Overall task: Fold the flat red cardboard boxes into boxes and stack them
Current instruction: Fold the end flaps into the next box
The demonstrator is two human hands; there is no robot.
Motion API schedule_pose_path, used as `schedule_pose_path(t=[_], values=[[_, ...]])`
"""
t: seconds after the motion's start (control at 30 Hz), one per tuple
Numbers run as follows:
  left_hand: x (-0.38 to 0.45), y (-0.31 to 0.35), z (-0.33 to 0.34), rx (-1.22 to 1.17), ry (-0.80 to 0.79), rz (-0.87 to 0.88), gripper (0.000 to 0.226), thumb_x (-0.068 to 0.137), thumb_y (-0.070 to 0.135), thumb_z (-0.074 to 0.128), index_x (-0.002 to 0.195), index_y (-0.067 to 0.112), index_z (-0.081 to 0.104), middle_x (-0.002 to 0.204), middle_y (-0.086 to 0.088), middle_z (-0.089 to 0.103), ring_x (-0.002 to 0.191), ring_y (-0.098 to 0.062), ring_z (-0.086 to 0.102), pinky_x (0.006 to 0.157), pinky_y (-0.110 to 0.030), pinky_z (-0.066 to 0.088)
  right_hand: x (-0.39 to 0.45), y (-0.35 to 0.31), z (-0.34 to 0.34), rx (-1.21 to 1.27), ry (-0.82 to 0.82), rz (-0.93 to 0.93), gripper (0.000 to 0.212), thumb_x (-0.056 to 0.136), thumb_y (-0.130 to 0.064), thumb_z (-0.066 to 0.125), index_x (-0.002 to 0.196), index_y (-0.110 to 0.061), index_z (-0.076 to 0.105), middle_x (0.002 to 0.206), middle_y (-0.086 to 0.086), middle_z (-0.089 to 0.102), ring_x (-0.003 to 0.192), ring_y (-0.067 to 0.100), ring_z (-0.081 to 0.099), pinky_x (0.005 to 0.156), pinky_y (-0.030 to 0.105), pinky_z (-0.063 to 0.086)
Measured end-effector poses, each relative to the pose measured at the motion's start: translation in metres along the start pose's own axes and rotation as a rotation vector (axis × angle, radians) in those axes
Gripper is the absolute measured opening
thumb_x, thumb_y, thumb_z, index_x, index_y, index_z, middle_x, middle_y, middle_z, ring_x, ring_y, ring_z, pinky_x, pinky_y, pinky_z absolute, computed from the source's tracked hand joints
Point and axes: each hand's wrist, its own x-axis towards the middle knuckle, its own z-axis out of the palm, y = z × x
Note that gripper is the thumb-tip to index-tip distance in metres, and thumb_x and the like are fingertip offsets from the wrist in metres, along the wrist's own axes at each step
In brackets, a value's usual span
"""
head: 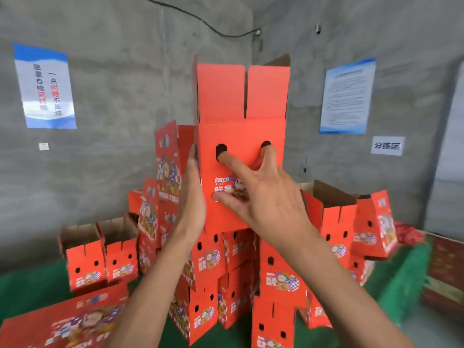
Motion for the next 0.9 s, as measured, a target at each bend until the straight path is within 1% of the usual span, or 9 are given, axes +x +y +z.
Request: schedule_pose_path(t=[0.1, 0.17, 0.3, 0.5, 0.67, 0.73, 0.77, 0.83, 0.9], values=[[0.009, -0.005, 0.063, -0.115, -0.204, -0.055, 0.072, 0.098, 0.072, 0.026, 0.154, 0.031, 0.045, 0.150, 0.008, 0.056, 0.141, -0.013, 0.050, 0.122, -0.044, 0.034, 0.004, 0.040, -0.022, -0.096, -0.002, 0.053, 0.072, 0.085, -0.067, 0.066, 0.149, -0.050, 0.038, 0.120, 0.012, 0.042, 0.069, 0.034, 0.060, 0.062, 0.038, 0.051], [0.012, -0.018, 0.096, -0.204, -0.289, -0.054, 0.079, 0.096, 0.075, 0.027, 0.155, 0.025, 0.044, 0.152, 0.000, 0.054, 0.142, -0.021, 0.049, 0.122, -0.050, 0.034, 0.002, 0.066, -0.030, -0.150, -0.008, 0.093, 0.072, 0.084, -0.066, 0.068, 0.148, -0.049, 0.040, 0.122, 0.013, 0.043, 0.070, 0.034, 0.060, 0.063, 0.038, 0.052], [0.008, -0.044, 0.146, -0.284, -0.339, -0.126, 0.070, 0.103, 0.065, 0.027, 0.153, 0.020, 0.047, 0.147, 0.001, 0.060, 0.135, -0.016, 0.057, 0.112, -0.039, 0.047, -0.004, 0.111, -0.027, -0.260, -0.021, 0.126, 0.071, 0.082, -0.063, 0.071, 0.146, -0.043, 0.047, 0.118, 0.016, 0.047, 0.073, 0.034, 0.061, 0.065, 0.038, 0.052], [0.024, -0.084, 0.172, -0.263, -0.357, -0.210, 0.083, 0.087, 0.080, 0.043, 0.150, 0.026, 0.052, 0.143, 0.001, 0.063, 0.132, -0.018, 0.059, 0.103, -0.035, 0.052, 0.001, 0.154, 0.006, -0.271, -0.149, 0.203, 0.070, 0.087, -0.064, 0.065, 0.149, -0.045, 0.038, 0.121, 0.014, 0.041, 0.080, 0.035, 0.061, 0.070, 0.040, 0.053], [0.050, -0.104, 0.180, -0.224, -0.285, -0.244, 0.093, 0.075, 0.089, 0.043, 0.147, 0.032, 0.055, 0.146, -0.001, 0.061, 0.134, -0.021, 0.057, 0.109, -0.046, 0.047, 0.018, 0.170, 0.036, -0.256, -0.195, 0.214, 0.069, 0.091, -0.061, 0.062, 0.152, -0.044, 0.033, 0.126, 0.015, 0.038, 0.088, 0.035, 0.061, 0.078, 0.043, 0.056], [0.058, -0.113, 0.178, -0.154, -0.258, -0.269, 0.097, 0.078, 0.091, 0.035, 0.154, 0.033, 0.044, 0.161, 0.000, 0.041, 0.145, -0.014, 0.044, 0.118, -0.040, 0.038, 0.019, 0.176, 0.048, -0.274, -0.217, 0.215, 0.067, 0.094, -0.061, 0.058, 0.153, -0.046, 0.029, 0.129, 0.016, 0.037, 0.093, 0.035, 0.061, 0.078, 0.041, 0.054], [0.060, -0.120, 0.176, -0.121, -0.245, -0.270, 0.086, 0.086, 0.088, 0.031, 0.154, 0.035, 0.041, 0.161, 0.005, 0.039, 0.139, -0.001, 0.045, 0.113, -0.028, 0.040, 0.017, 0.178, 0.054, -0.288, -0.234, 0.213, 0.066, 0.096, -0.060, 0.056, 0.154, -0.046, 0.027, 0.132, 0.017, 0.037, 0.094, 0.034, 0.062, 0.076, 0.040, 0.052], [0.062, -0.136, 0.174, -0.049, -0.250, -0.265, 0.063, 0.100, 0.074, 0.022, 0.150, 0.040, 0.037, 0.140, 0.021, 0.049, 0.104, 0.027, 0.050, 0.084, -0.003, 0.043, 0.013, 0.180, 0.065, -0.329, -0.270, 0.196, 0.064, 0.100, -0.055, 0.051, 0.157, -0.046, 0.022, 0.138, 0.021, 0.036, 0.092, 0.034, 0.064, 0.072, 0.038, 0.047], [0.060, -0.144, 0.172, -0.009, -0.243, -0.289, 0.058, 0.104, 0.067, 0.018, 0.152, 0.039, 0.031, 0.119, 0.032, 0.048, 0.083, 0.036, 0.046, 0.064, 0.007, 0.037, 0.009, 0.180, 0.074, -0.348, -0.294, 0.181, 0.062, 0.103, -0.048, 0.047, 0.158, -0.044, 0.019, 0.142, 0.026, 0.035, 0.091, 0.035, 0.064, 0.075, 0.039, 0.049]])
